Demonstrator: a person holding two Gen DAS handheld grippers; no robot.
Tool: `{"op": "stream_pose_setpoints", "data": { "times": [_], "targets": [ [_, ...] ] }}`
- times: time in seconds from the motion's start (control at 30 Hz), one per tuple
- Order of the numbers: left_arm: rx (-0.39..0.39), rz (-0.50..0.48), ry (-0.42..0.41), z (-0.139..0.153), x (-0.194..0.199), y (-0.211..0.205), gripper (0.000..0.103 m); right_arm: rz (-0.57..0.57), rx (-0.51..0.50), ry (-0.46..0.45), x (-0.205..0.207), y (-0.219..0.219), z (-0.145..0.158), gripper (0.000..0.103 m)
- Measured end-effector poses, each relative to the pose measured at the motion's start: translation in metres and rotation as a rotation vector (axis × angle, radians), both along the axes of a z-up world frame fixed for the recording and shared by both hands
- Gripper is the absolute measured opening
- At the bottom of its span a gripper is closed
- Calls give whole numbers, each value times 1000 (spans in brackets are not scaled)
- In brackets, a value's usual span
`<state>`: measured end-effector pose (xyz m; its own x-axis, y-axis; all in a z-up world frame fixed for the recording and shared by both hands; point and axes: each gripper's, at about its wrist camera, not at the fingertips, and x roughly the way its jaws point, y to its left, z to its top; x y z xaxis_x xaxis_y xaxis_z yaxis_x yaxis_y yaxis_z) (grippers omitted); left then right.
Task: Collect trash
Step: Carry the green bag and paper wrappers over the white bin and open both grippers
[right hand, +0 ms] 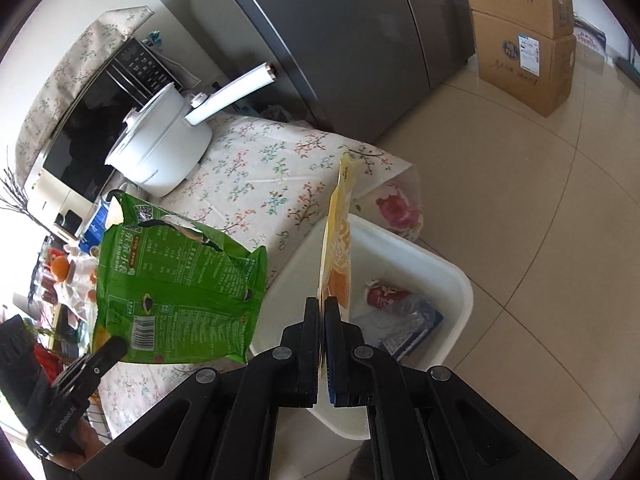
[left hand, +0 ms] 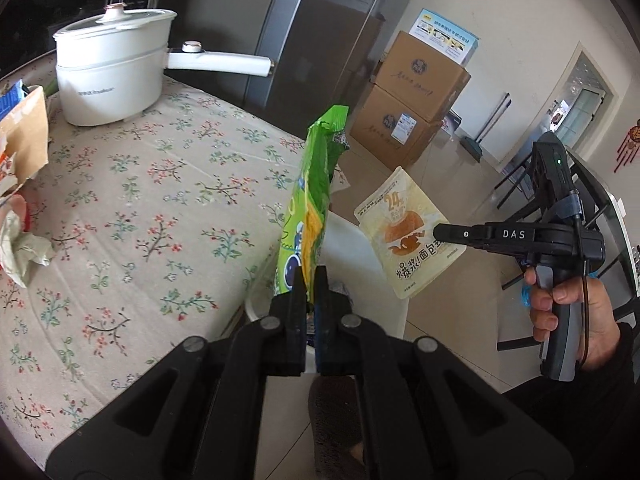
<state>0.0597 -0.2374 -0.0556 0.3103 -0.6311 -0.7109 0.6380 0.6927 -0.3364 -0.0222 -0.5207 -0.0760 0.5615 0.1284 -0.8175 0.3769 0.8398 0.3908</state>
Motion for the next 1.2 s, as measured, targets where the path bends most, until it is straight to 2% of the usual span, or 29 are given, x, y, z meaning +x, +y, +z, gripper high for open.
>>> {"op": "stream_pose_setpoints", "data": {
  "times": [0.2,0.43,0.63,0.67,0.73,0.8,0.9,1.0,1.2],
  "targets": [
    [23,-56,7,-22,-3,-29,3,-27,2,33,-10,-16,-10,4],
    [67,-68,7,-45,0,-46,3,-23,-8,61,-11,-17,-15,4],
    [107,-76,-24,-57,2,-51,4,-16,-20,86,-6,-13,-19,4],
    [118,-72,-34,-57,2,-51,6,-15,-22,88,-5,-12,-20,4],
    [132,-70,-48,-54,1,-49,23,-12,-24,91,-3,-11,-20,4],
    [147,-62,-77,-51,0,-47,55,-7,-26,91,-2,-9,-20,4],
    [171,-44,-121,-44,-1,-42,74,-3,-31,95,0,-6,-19,4],
    [204,-20,-134,-40,1,-32,80,7,-38,101,4,-1,-19,4],
    [256,33,-149,-32,4,-7,84,26,-48,122,12,7,-23,4]
  ]
}}
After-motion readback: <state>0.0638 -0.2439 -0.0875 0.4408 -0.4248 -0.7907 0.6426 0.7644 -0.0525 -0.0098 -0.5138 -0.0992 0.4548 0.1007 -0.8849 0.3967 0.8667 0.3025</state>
